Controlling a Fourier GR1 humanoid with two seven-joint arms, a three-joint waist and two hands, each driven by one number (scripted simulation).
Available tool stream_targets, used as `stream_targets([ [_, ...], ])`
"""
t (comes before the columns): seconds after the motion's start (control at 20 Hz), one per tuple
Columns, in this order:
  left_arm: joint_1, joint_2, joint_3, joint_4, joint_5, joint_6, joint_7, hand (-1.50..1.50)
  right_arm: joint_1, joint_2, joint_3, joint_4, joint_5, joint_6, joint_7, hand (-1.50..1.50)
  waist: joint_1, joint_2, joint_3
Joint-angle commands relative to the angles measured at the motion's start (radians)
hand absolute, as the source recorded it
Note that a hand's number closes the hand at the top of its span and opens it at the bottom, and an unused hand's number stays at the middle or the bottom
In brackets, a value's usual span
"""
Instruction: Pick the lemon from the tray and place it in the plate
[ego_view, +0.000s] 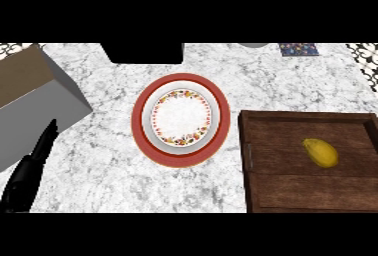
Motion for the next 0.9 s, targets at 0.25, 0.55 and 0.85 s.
stream_targets([
  [0.25,-0.035,-0.03,0.045,0.061,-0.017,-0.04,-0.024,0.0,-0.213,0.02,0.154,0.11,0.21,0.069,0.079,-1.5,0.0,0.001,0.0],
  [0.55,-0.08,-0.068,0.044,0.134,-0.053,-0.031,-0.053,0.0,-0.215,0.031,0.266,0.209,0.527,0.067,-0.163,-1.5,-0.004,0.004,0.0],
  [0.85,-0.006,-0.092,0.033,0.016,-0.092,-0.023,-0.001,0.0,-0.24,0.047,0.33,0.299,0.676,0.073,-0.294,-1.5,-0.005,0.0,0.001],
])
